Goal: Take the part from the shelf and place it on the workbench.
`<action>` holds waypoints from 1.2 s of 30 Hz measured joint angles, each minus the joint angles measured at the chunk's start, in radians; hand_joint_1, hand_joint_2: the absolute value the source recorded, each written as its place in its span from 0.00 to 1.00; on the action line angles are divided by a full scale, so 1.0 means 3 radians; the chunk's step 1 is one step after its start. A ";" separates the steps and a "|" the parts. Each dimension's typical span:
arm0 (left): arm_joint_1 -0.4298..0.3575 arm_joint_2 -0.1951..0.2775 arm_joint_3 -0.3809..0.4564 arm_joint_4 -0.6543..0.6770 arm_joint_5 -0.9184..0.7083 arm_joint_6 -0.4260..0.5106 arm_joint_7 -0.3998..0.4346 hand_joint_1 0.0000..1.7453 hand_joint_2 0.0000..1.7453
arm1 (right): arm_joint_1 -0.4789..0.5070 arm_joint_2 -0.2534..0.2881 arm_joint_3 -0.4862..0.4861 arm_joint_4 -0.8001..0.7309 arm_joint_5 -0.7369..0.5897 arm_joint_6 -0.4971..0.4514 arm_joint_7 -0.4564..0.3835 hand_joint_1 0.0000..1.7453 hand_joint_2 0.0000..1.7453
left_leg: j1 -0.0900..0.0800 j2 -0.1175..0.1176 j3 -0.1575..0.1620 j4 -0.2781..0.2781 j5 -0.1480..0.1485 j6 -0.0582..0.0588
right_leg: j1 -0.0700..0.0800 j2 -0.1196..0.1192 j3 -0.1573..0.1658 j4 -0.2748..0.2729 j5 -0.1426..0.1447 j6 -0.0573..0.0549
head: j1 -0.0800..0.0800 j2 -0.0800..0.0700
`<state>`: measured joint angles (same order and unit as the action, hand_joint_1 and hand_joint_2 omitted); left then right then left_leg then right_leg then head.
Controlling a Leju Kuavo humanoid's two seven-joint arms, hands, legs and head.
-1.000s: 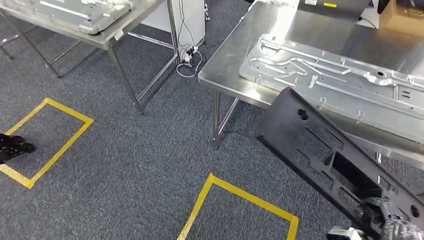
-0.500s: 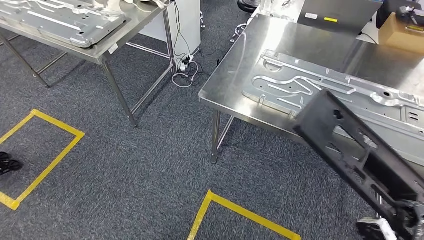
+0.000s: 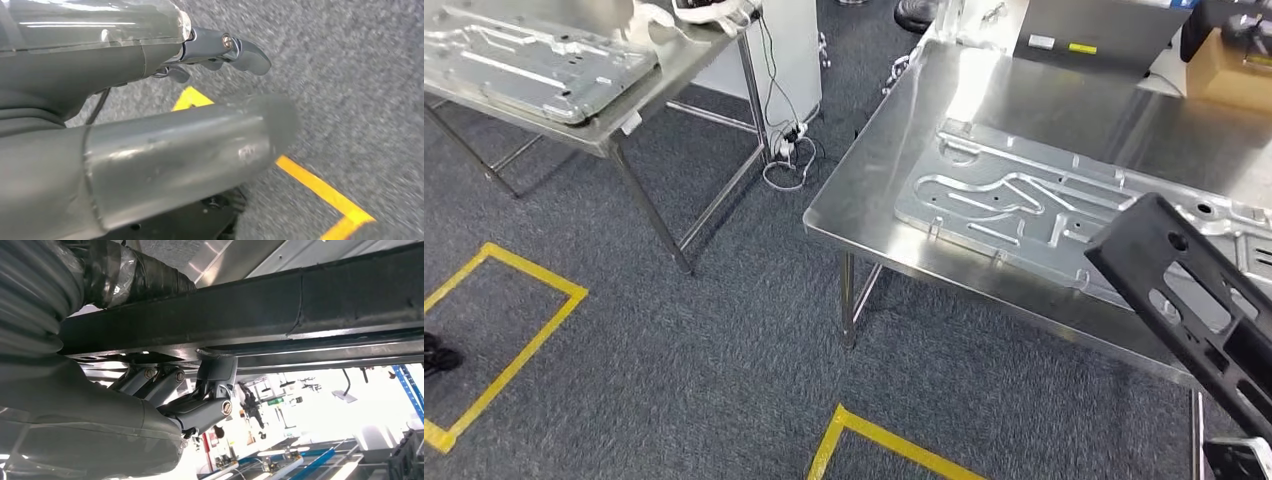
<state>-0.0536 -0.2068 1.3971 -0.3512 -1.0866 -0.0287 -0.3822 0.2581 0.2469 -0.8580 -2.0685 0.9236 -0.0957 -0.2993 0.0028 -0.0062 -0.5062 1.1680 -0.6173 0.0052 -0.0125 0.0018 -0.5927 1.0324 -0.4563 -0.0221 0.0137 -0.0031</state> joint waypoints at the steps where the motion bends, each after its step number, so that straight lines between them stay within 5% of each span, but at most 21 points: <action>1: -0.0001 0.0000 0.0002 0.0001 0.0000 -0.0001 0.0000 0.00 0.00 | -0.0007 0.0000 -0.0003 0.0005 0.0000 0.0000 -0.0001 1.00 1.00 | 0.0000 0.0000 -0.0145 0.0211 -0.0100 -0.0010 | 0.0004 0.0000 0.0015 -0.0003 -0.0016 -0.0012 | -0.0001 0.0000; 3: 0.0004 0.0001 0.0007 0.0002 -0.0001 -0.0002 0.0000 0.00 0.00 | -0.0014 0.0000 -0.0006 0.0020 0.0000 0.0000 -0.0001 1.00 1.00 | 0.0000 0.0000 -0.0348 0.0411 -0.0181 -0.0017 | 0.0017 0.0006 0.0051 -0.0003 -0.0052 -0.0023 | -0.0002 0.0000; 4: 0.0007 0.0002 0.0011 0.0002 -0.0001 -0.0002 0.0000 0.00 0.00 | -0.0015 0.0000 -0.0007 0.0027 0.0000 0.0000 -0.0001 1.00 1.00 | -0.0002 0.0000 -0.0373 0.0346 -0.0101 -0.0010 | 0.0025 0.0010 0.0078 -0.0003 -0.0071 -0.0024 | -0.0002 0.0000; 7: 0.0010 0.0015 0.0019 0.0002 -0.0004 0.0001 -0.0025 0.00 0.00 | -0.0026 0.0000 -0.0017 0.0042 0.0012 0.0005 -0.0001 1.00 1.00 | -0.0030 0.0002 -0.0241 -0.0233 0.0334 0.0062 | 0.0045 0.0016 0.0166 -0.0003 -0.0130 -0.0017 | -0.0001 0.0000; 10: 0.0005 0.0037 0.0021 0.0003 -0.0018 -0.0009 -0.0080 0.00 0.00 | -0.0084 -0.0023 -0.0089 0.0078 0.0091 0.0053 0.0004 1.00 1.00 | -0.0067 -0.0010 -0.0187 -0.0437 0.0321 0.0126 | 0.0049 0.0028 0.0185 -0.0003 -0.0172 0.0036 | -0.0006 0.0000; 13: 0.0010 0.0047 0.0022 0.0004 -0.0028 -0.0031 -0.0096 0.00 0.00 | -0.0168 -0.0144 -0.0226 0.0149 0.0190 0.0135 0.0034 1.00 1.00 | -0.0038 -0.0004 -0.0112 -0.0533 0.0449 0.0166 | 0.0052 0.0031 0.0187 0.0069 -0.0239 0.0094 | -0.0006 0.0000; 17: -0.0002 0.0065 0.0023 0.0005 -0.0040 -0.0046 -0.0097 0.00 0.00 | -0.0288 -0.0369 -0.0389 0.0315 0.0269 0.0217 0.0101 1.00 1.00 | -0.0025 0.0011 -0.0064 -0.0576 0.0460 0.0188 | 0.0012 0.0019 -0.0196 0.0761 -0.0551 0.0165 | -0.0003 0.0000; 19: 0.0001 0.0070 0.0022 0.0007 -0.0044 -0.0048 -0.0097 0.00 0.00 | -0.0322 -0.0465 -0.0406 0.0406 0.0292 0.0221 0.0158 1.00 1.00 | -0.0023 0.0010 -0.0040 -0.0574 0.0435 0.0181 | -0.0017 0.0012 -0.0303 0.0851 -0.0481 0.0194 | -0.0003 0.0000; 22: 0.0003 0.0077 0.0016 0.0016 -0.0062 -0.0052 -0.0097 0.00 0.00 | -0.0391 -0.0656 -0.0323 0.0552 0.0333 0.0172 0.0359 1.00 1.00 | -0.0021 0.0007 0.0022 -0.0563 0.0374 0.0142 | -0.0045 0.0003 -0.0082 0.0270 -0.0097 0.0219 | -0.0002 0.0000; 24: -0.0009 0.0089 0.0010 0.0021 -0.0077 -0.0055 -0.0098 0.00 0.00 | -0.0430 -0.0784 -0.0230 0.0639 0.0343 0.0126 0.0480 1.00 1.00 | -0.0031 0.0004 0.0034 -0.0555 0.0338 0.0106 | -0.0040 0.0006 0.0023 0.0031 -0.0022 0.0194 | -0.0003 0.0000; 28: -0.0017 0.0107 0.0003 0.0027 -0.0094 -0.0056 -0.0103 0.00 0.00 | -0.0447 -0.0939 -0.0103 0.0729 0.0325 0.0078 0.0592 1.00 1.00 | -0.0028 0.0002 0.0026 -0.0497 0.0269 0.0050 | -0.0034 0.0005 0.0043 -0.0001 -0.0047 0.0102 | -0.0005 0.0000; 30: -0.0016 0.0114 -0.0006 0.0033 -0.0114 -0.0059 -0.0117 0.00 0.00 | -0.0474 -0.1047 0.0011 0.0785 0.0319 0.0041 0.0730 1.00 1.00 | -0.0020 0.0002 -0.0116 -0.0192 0.0102 0.0023 | -0.0036 -0.0003 0.0053 -0.0011 -0.0052 0.0062 | -0.0005 0.0000; 33: -0.0017 0.0123 -0.0031 0.0045 -0.0160 -0.0066 -0.0125 0.00 0.00 | -0.0599 -0.1298 0.0323 0.0946 0.0306 -0.0022 0.1035 1.00 1.00 | -0.0016 0.0002 -0.0476 0.0430 -0.0106 0.0016 | -0.0021 0.0009 0.0058 -0.0009 -0.0065 0.0040 | -0.0006 0.0000; 34: -0.0018 0.0125 -0.0040 0.0051 -0.0176 -0.0067 -0.0122 0.00 0.00 | -0.0658 -0.1393 0.0439 0.1005 0.0303 -0.0029 0.1118 1.00 1.00 | -0.0017 0.0002 -0.0521 0.0457 -0.0054 0.0024 | -0.0016 0.0016 0.0066 -0.0008 -0.0069 0.0038 | -0.0006 0.0000; 36: -0.0022 0.0126 -0.0053 0.0060 -0.0199 -0.0067 -0.0120 0.00 0.00 | -0.0782 -0.1575 0.0644 0.1105 0.0306 -0.0010 0.1237 1.00 1.00 | -0.0024 0.0003 -0.0428 0.0139 0.0211 0.0059 | -0.0010 0.0024 0.0093 -0.0007 -0.0083 0.0043 | -0.0006 0.0000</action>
<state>-0.0603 -0.1689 1.3810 -0.3332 -1.1464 -0.0489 -0.4181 0.0236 -0.2257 -0.6649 -1.7369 1.0152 -0.0987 0.0719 -0.0045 -0.0054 -0.6346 1.2096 -0.5539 0.0229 -0.0155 0.0091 -0.5648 1.0304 -0.4813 -0.0091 0.0119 -0.0031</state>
